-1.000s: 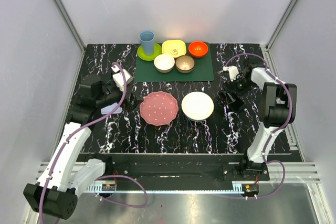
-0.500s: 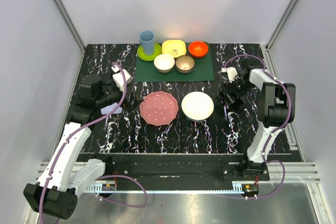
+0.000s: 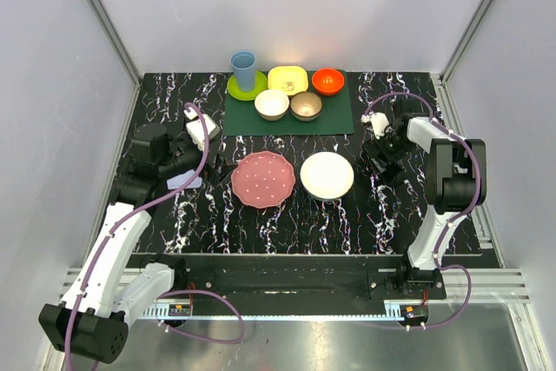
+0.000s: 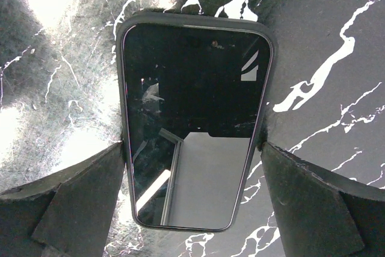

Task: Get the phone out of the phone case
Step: Pick up the phone at the center of the board.

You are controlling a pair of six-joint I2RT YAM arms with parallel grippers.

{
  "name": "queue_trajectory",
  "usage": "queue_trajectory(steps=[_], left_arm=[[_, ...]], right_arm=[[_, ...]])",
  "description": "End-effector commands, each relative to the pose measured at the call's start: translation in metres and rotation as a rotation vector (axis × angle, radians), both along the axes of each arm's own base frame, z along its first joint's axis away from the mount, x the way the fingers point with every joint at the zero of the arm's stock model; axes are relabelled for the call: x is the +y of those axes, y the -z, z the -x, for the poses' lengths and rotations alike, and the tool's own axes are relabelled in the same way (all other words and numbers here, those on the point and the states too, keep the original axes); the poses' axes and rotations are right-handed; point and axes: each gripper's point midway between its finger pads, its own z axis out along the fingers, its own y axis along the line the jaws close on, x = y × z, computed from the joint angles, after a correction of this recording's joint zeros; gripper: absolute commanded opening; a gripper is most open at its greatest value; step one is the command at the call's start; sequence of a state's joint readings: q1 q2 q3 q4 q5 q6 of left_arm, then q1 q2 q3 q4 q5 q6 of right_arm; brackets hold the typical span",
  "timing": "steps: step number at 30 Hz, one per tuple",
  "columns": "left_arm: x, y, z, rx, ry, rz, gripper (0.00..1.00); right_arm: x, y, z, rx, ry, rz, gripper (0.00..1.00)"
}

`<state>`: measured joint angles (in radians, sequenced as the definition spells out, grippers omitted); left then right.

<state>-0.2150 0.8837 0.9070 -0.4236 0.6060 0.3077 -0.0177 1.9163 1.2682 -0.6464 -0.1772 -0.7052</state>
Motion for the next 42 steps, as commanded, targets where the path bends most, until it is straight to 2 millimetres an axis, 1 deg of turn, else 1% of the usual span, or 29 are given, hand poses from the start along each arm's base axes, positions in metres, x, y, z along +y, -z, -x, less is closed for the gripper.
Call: queue_trajectory(steps=[1, 4, 8, 9, 11, 12, 14, 15, 16, 17, 19, 21, 22, 23, 24, 29, 30, 32, 33, 34, 35, 36, 38, 39, 40, 41, 42], left_arm=[[-0.002, -0.011, -0.004, -0.039, 0.006, 0.028, 0.99], [-0.002, -0.011, -0.004, -0.039, 0.006, 0.028, 0.99], [-0.002, -0.011, -0.004, -0.039, 0.005, 0.03, 0.99], [-0.002, -0.012, -0.004, -0.039, 0.005, 0.03, 0.99], [-0.002, -0.011, -0.004, -0.036, 0.005, 0.03, 0.99], [-0.002, -0.011, -0.005, -0.038, 0.004, 0.028, 0.99], [-0.002, -0.011, -0.005, -0.037, 0.002, 0.029, 0.99], [-0.002, -0.011, -0.005, -0.036, -0.001, 0.027, 0.99], [-0.002, -0.012, -0.006, -0.041, -0.004, 0.027, 0.99], [-0.001, -0.013, -0.006, -0.04, -0.005, 0.028, 0.99], [0.0, -0.013, -0.007, -0.041, -0.013, 0.026, 0.99], [0.001, -0.014, -0.008, -0.045, -0.02, 0.024, 0.99], [0.001, -0.016, -0.009, -0.055, -0.024, 0.024, 0.99], [0.002, -0.017, -0.01, -0.06, -0.03, 0.024, 0.99], [0.003, -0.018, -0.011, -0.066, -0.041, 0.023, 0.99], [0.003, -0.024, -0.014, -0.084, -0.042, 0.021, 0.99], [0.003, -0.024, -0.014, -0.082, -0.038, 0.02, 0.99], [0.001, -0.026, -0.016, -0.081, -0.029, 0.012, 0.99], [0.0, -0.024, -0.015, -0.071, -0.014, 0.004, 0.99], [-0.002, -0.024, -0.015, -0.068, -0.003, -0.001, 0.99], [-0.003, -0.025, -0.017, -0.065, 0.007, -0.005, 0.99], [-0.004, -0.024, -0.018, -0.062, 0.02, -0.017, 0.99], [-0.007, -0.025, -0.021, -0.056, 0.036, -0.027, 0.99], [-0.009, -0.025, -0.021, -0.046, 0.043, -0.03, 0.99], [-0.01, -0.031, -0.022, -0.055, 0.046, -0.027, 0.99], [-0.012, -0.031, -0.024, -0.048, 0.052, -0.026, 0.99], [-0.013, -0.033, -0.025, -0.043, 0.055, -0.02, 0.99]], right_arm=[[-0.002, 0.027, 0.023, 0.087, 0.001, 0.035, 1.0], [-0.002, 0.031, 0.025, 0.098, 0.0, 0.036, 1.0], [-0.003, 0.036, 0.026, 0.112, 0.002, 0.039, 0.9], [-0.003, 0.035, 0.026, 0.118, 0.002, 0.04, 0.82], [-0.004, 0.036, 0.026, 0.125, 0.007, 0.045, 0.72], [-0.005, 0.034, 0.024, 0.127, 0.011, 0.049, 0.6], [-0.005, 0.032, 0.023, 0.129, 0.018, 0.052, 0.48], [-0.006, 0.029, 0.02, 0.122, 0.021, 0.058, 0.36], [-0.007, 0.027, 0.019, 0.118, 0.031, 0.059, 0.28], [-0.007, 0.024, 0.017, 0.109, 0.033, 0.062, 0.24], [-0.007, 0.016, 0.013, 0.087, 0.036, 0.063, 0.19], [-0.008, 0.008, 0.009, 0.064, 0.043, 0.067, 0.17], [-0.009, 0.0, 0.006, 0.041, 0.053, 0.069, 0.14], [-0.01, -0.003, 0.004, 0.031, 0.064, 0.072, 0.09], [-0.01, -0.012, -0.001, 0.002, 0.079, 0.074, 0.0], [-0.009, -0.041, -0.008, -0.084, 0.1, 0.061, 0.0], [-0.01, -0.051, -0.01, -0.115, 0.1, 0.063, 0.0], [-0.005, -0.062, -0.011, -0.143, 0.093, 0.036, 0.0], [-0.002, -0.076, -0.012, -0.179, 0.09, 0.021, 0.0], [0.0, -0.084, -0.013, -0.198, 0.088, 0.008, 0.0], [0.005, -0.093, -0.015, -0.221, 0.082, -0.019, 0.0], [0.007, -0.107, -0.015, -0.256, 0.085, -0.036, 0.0], [0.016, -0.125, -0.017, -0.294, 0.069, -0.083, 0.0], [0.018, -0.138, -0.016, -0.326, 0.068, -0.097, 0.0], [0.034, -0.145, -0.015, -0.345, 0.028, -0.11, 0.0], [0.039, -0.151, -0.014, -0.357, 0.014, -0.121, 0.0], [0.044, -0.162, -0.012, -0.388, -0.003, -0.125, 0.0]])
